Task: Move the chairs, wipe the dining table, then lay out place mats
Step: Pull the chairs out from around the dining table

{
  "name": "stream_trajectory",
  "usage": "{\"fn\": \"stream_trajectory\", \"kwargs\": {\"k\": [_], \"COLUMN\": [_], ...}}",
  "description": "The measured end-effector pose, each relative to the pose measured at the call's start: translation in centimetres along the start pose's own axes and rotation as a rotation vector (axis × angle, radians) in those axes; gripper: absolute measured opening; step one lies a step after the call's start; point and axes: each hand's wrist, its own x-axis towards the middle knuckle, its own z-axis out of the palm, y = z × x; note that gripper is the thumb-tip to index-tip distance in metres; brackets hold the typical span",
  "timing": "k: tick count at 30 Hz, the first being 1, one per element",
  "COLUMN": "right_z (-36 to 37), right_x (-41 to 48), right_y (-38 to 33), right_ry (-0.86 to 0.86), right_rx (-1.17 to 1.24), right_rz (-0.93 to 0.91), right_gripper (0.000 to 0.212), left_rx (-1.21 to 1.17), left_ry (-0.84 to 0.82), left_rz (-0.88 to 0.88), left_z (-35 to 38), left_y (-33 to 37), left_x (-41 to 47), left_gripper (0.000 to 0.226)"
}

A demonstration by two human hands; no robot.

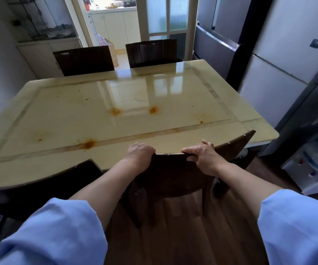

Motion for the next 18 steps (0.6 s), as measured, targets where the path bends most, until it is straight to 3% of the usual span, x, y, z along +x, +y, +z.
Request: {"fn": "stream_trajectory", "kwargs": {"k": [8, 12, 18], "right_z": [0.5, -0.5, -2.1], "right_x": [0.5, -0.3, -2.2], "right_y": [0.8, -0.6, -0.6], "right_ry": [-0.002, -0.084, 0.001], "right_rx": [0.0, 0.041, -0.232], "right_rz": [-0.029, 0.093, 0.11], "right_gripper": [0.037, 0.041, 0.04], "left_rx": [-0.042, -0.075, -0.154], "left_ry": [0.018, -0.031, 0.02], "left_rz": [-0.003, -0.017, 0.019], "left_z": [0.4, -0.2, -0.8], "left_y": [0.0, 0.2, 1.8], "left_x": [0.0, -1.0, -1.7], "left_gripper": [0.018, 0.014, 0.024]}}
